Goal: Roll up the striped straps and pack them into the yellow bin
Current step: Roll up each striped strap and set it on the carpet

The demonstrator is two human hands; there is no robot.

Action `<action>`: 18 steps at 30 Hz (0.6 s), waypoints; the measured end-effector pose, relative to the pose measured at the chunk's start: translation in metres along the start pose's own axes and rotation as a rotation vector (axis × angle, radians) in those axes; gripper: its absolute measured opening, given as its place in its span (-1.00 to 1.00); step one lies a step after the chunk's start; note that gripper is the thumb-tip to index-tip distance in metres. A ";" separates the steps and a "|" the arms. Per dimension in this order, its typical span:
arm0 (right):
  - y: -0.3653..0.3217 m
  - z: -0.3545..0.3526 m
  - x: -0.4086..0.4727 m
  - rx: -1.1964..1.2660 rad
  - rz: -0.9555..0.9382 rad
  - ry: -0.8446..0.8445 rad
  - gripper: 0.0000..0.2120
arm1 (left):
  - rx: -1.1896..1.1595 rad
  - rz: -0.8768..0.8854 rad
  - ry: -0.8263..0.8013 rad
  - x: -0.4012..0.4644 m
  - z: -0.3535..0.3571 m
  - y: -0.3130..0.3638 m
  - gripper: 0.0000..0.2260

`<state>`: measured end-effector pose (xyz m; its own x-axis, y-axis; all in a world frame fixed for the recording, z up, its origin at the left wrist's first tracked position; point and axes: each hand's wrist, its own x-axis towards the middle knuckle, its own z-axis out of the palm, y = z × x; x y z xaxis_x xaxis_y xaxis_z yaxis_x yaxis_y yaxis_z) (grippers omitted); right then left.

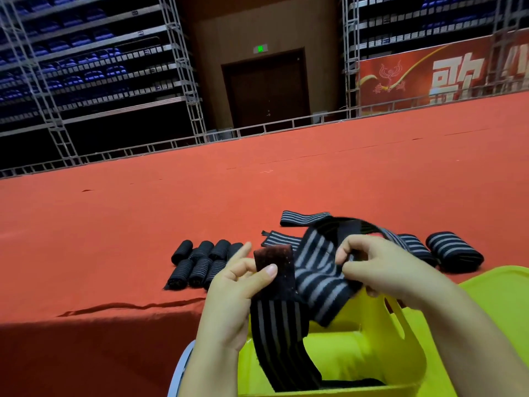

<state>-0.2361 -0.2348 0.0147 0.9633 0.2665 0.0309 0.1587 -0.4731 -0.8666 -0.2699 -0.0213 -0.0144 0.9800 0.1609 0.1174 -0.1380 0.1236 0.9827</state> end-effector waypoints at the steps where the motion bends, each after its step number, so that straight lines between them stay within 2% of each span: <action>1: -0.005 -0.005 0.000 -0.143 -0.013 -0.059 -0.84 | 0.024 0.031 -0.019 0.000 -0.001 0.002 -0.71; 4: -0.018 -0.013 -0.001 -0.292 -0.066 -0.209 -0.88 | 0.050 0.060 -0.143 0.004 -0.002 0.002 -0.76; 6: -0.024 -0.015 -0.001 -0.235 -0.125 -0.245 -0.89 | 0.021 0.053 -0.196 0.006 -0.004 0.003 -0.60; 7: -0.026 -0.017 0.000 -0.153 -0.152 -0.224 -0.90 | 0.009 0.034 -0.202 0.007 -0.004 0.005 -0.58; 9: -0.026 -0.020 0.001 0.026 -0.209 -0.138 -0.91 | -0.028 0.005 -0.177 0.007 -0.002 0.010 -0.73; 12: -0.018 -0.024 0.001 0.069 -0.390 -0.001 -0.73 | -0.104 -0.038 -0.040 0.010 0.003 0.013 -0.91; 13: -0.016 -0.023 0.002 0.087 -0.462 0.053 -0.73 | -0.118 -0.034 0.002 0.011 0.005 0.014 -0.93; 16: -0.012 -0.023 0.003 0.226 -0.687 0.246 -0.92 | -0.111 0.016 0.068 0.013 0.012 0.014 -0.86; 18: -0.013 -0.027 0.005 0.310 -0.768 0.333 -0.88 | -0.110 0.057 0.091 0.011 0.016 0.016 -0.84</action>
<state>-0.2274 -0.2501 0.0401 0.6359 0.1359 0.7597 0.7671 -0.0028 -0.6415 -0.2586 -0.0333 0.0053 0.9537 0.2586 0.1539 -0.2127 0.2174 0.9526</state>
